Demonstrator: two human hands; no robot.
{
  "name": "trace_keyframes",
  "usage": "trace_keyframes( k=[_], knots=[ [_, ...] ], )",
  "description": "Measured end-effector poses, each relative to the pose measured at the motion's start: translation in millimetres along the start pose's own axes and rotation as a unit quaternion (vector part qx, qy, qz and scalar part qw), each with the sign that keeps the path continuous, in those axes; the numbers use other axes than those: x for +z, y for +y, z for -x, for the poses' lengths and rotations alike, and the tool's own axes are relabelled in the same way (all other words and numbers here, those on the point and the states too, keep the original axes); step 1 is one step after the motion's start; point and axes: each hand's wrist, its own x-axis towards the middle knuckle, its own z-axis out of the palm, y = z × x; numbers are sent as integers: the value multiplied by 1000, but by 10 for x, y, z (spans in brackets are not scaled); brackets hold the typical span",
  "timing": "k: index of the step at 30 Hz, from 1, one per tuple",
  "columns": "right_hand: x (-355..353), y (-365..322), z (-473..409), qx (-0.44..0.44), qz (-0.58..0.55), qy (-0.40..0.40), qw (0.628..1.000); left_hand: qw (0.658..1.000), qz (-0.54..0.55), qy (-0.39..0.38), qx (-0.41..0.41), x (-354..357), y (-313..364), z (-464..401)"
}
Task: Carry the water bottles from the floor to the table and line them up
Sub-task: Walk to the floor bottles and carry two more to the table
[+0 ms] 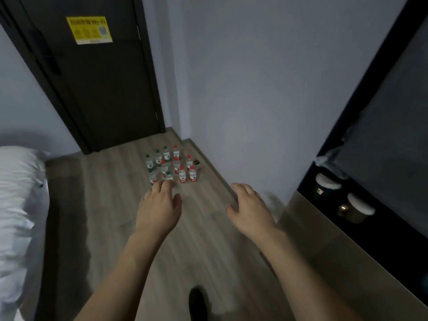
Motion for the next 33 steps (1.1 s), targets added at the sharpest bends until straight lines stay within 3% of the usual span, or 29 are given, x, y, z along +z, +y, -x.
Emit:
trace_keyframes(
  k=[6,13,20,26,33],
  knots=[
    [235,-430,-1353,-14,-32,-8,999,1000,-24,-3,-17,-135,-541,-1277],
    [516,-1086,-2646,-45,-49,-15,998,998,-18,65,-21,-479,-1217,-2571],
    [1056,-1672,-3739,-26,-47,-25,998,999,11,-17,-31,-372,-1986,-3512],
    [1332,-2392,-4656,-8,-42,-15,999,999,17,-30,-8,-648,-2848,-4605],
    [1560,-2617,-5469,54,-50,-13,997,995,49,-85,17,-526,-3170,-5601]
  ],
)
